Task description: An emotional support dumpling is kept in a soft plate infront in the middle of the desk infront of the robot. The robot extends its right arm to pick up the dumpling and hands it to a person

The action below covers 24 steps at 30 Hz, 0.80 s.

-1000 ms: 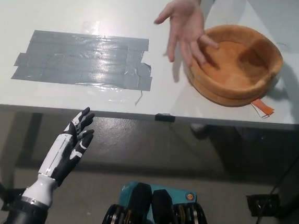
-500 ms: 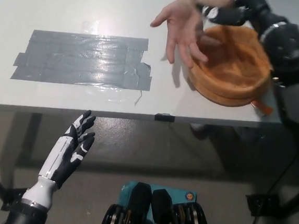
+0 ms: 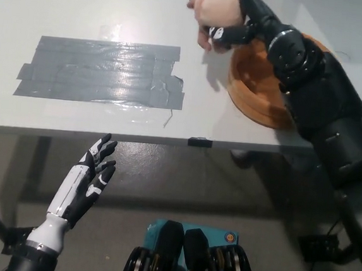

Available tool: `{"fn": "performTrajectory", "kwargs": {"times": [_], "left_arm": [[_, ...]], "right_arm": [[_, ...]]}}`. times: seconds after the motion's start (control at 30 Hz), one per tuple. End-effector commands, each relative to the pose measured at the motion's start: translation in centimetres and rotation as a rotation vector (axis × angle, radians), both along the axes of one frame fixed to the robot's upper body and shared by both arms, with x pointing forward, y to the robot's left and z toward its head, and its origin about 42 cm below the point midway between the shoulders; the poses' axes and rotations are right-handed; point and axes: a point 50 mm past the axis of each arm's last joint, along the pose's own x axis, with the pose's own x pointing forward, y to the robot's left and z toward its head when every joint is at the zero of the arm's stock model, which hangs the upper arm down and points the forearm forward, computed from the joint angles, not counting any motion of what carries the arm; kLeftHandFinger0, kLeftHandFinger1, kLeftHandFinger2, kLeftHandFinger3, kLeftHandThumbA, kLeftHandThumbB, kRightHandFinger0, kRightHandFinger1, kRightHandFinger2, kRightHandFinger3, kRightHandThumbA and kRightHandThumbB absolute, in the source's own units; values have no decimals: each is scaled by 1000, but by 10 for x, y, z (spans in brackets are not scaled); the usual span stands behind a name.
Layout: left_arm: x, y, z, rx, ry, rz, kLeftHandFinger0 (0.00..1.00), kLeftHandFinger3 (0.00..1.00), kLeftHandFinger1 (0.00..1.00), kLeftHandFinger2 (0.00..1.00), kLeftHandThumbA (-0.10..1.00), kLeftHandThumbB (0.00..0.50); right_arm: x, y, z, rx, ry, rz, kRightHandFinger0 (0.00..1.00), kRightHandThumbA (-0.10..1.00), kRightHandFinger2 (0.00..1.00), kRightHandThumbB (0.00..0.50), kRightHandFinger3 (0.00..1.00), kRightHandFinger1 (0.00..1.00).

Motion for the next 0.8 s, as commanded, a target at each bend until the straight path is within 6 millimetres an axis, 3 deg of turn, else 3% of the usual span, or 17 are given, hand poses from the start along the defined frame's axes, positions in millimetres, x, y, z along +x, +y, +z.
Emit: {"fn": "performTrajectory", "kwargs": {"times": [0.0,0.03,0.07,0.1,0.23,0.43,0.73,0.77], "left_arm": [[1,5,10,1,-44,-15,936,1000,1000,985,847,258],[1,5,11,1,-43,-15,935,1000,1000,985,847,257],[1,5,11,3,-41,-14,935,1000,1000,984,847,256],[0,4,11,1,-41,-14,928,1000,1000,982,844,248],[0,6,12,12,-47,-14,930,1000,1000,986,850,252],[0,6,11,1,-35,-11,931,1000,1000,989,843,258],[4,3,12,0,-39,-12,923,1000,1000,978,838,271],[6,3,15,4,-51,-14,917,1000,1000,977,848,274]], "right_arm": [[4,9,41,-63,-39,103,802,508,1000,446,1000,1000],[4,7,40,-70,-19,117,860,532,1000,464,1000,1000],[5,6,40,-92,-15,112,1000,599,1000,493,1000,1000],[4,5,39,-141,-23,112,1000,697,1000,500,1000,1000],[3,-1,43,-170,-25,97,1000,846,1000,500,1000,1000],[1,-12,57,-101,-89,77,1000,861,1000,500,1000,1000],[-22,-35,113,24,-299,74,1000,966,1000,500,1000,1000],[-33,-40,125,62,-353,111,1000,954,1000,469,1000,1000]]}}
